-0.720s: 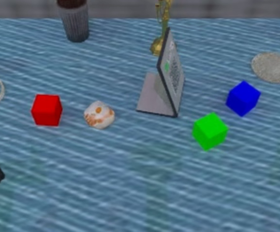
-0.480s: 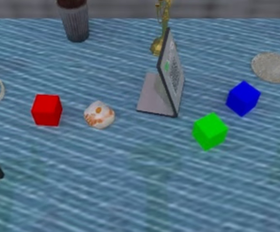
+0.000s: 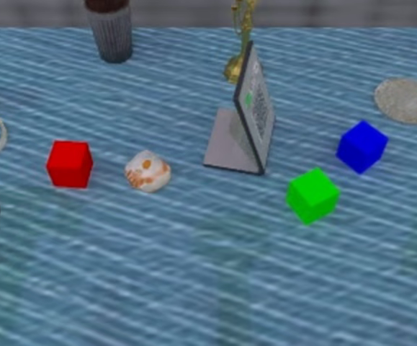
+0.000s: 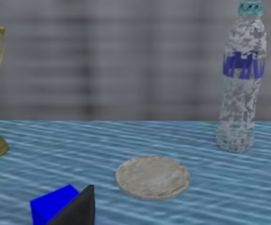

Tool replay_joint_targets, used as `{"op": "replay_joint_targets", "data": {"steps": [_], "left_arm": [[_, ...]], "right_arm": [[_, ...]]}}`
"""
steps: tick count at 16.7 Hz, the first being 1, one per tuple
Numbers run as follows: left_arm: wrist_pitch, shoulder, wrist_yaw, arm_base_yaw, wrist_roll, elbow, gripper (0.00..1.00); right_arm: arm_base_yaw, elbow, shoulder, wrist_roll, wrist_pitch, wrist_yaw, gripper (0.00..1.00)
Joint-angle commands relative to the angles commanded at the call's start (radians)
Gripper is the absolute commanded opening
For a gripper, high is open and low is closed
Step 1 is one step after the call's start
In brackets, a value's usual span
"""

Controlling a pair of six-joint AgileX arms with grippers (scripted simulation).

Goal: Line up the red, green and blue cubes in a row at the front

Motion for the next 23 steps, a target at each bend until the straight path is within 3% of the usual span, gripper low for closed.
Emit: {"op": "replay_joint_targets", "data": {"steps": [9,14,18,23], "left_arm": [[-0.569,0.976,0.007,-0.077,-0.026,0.783,1.00],[-0.798,1.408,0.007,-0.109,-0.039,1.150,1.00],[-0.888,1.600,0.006,-0.122,-0.046,1.325,1.00],[-0.903,1.633,0.005,-0.124,-0.048,1.359,1.00]], "right_arm": [[0.000,0.000,0.000,0.000,0.000,0.000,1.00],[0.000,0.000,0.000,0.000,0.000,0.000,1.00],[0.000,0.000,0.000,0.000,0.000,0.000,1.00],[0.000,0.000,0.000,0.000,0.000,0.000,1.00]]}}
